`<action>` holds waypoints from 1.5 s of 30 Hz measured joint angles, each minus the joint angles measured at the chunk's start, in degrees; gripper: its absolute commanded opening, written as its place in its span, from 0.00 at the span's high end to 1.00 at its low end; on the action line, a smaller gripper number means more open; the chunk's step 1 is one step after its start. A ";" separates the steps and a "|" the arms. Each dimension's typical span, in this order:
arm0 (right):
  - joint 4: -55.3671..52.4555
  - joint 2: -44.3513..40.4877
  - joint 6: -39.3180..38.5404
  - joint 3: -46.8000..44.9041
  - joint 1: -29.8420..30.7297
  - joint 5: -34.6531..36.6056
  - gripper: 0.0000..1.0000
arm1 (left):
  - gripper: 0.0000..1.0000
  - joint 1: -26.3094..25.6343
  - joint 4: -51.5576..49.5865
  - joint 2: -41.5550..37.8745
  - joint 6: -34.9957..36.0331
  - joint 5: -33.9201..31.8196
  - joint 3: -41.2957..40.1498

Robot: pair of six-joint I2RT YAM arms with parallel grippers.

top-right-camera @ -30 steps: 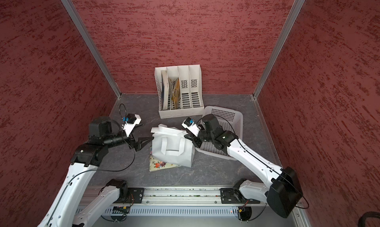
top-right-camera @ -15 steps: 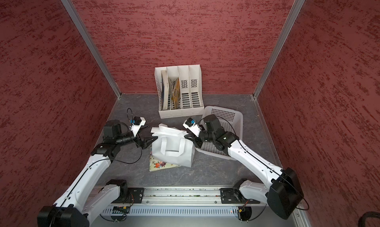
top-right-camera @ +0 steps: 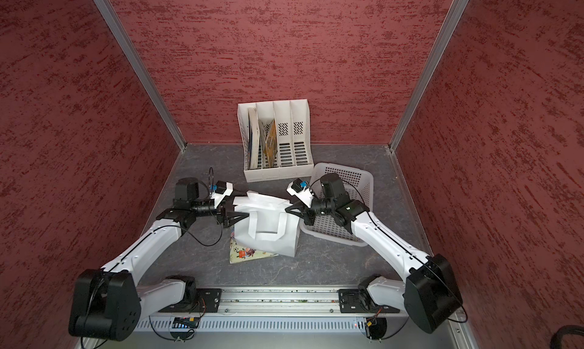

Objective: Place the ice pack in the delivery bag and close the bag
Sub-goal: Seal the delivery bag at the center of the board.

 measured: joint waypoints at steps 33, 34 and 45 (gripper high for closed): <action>5.57 -0.44 -5.16 -2.86 -2.97 -2.86 1.00 | 0.00 15.52 -3.17 -4.74 -21.33 2.40 8.98; 5.57 -0.44 -5.40 -2.86 -2.97 -2.86 1.00 | 0.00 14.73 -4.26 -3.91 -22.25 1.86 11.21; 5.40 -0.46 -6.60 -2.86 -2.97 -2.73 1.00 | 0.01 -1.33 -35.71 8.92 -10.71 -6.08 28.92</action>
